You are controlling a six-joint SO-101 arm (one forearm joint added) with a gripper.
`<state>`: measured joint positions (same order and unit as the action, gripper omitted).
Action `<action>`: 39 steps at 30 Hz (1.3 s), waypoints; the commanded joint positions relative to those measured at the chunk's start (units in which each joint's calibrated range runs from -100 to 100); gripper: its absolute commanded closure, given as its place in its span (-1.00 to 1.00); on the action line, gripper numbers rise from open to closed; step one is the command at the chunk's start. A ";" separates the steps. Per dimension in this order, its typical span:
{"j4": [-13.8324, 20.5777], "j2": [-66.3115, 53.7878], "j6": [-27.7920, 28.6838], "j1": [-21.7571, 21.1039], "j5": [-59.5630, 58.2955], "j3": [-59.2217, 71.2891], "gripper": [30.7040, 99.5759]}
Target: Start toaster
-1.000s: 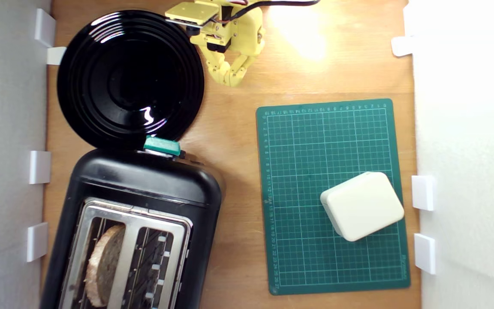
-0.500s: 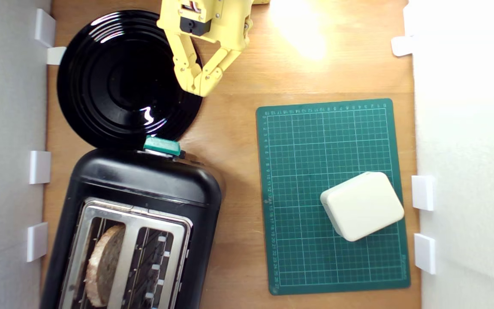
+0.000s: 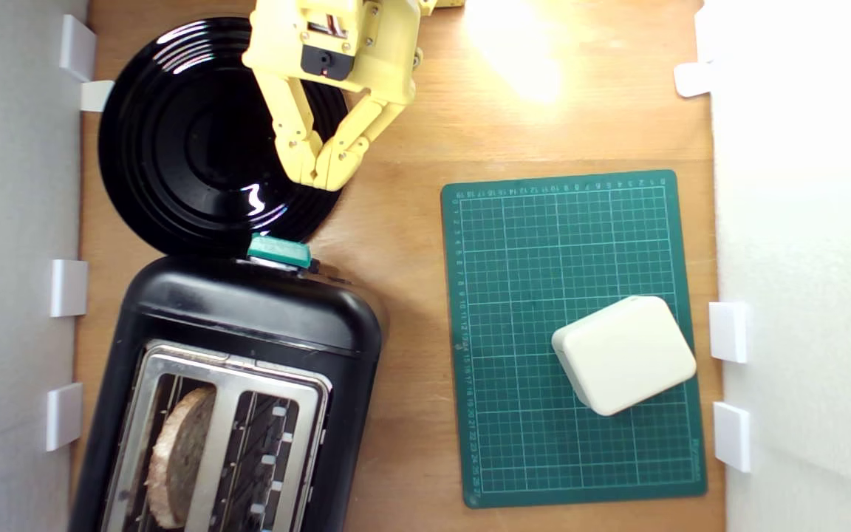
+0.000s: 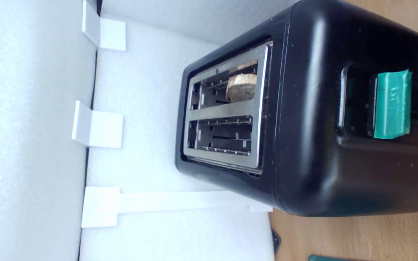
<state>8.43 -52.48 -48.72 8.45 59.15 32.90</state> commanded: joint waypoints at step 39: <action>0.49 30.75 0.04 6.47 19.10 -41.67 0.98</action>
<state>8.33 -21.80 -49.15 14.51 80.51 -5.47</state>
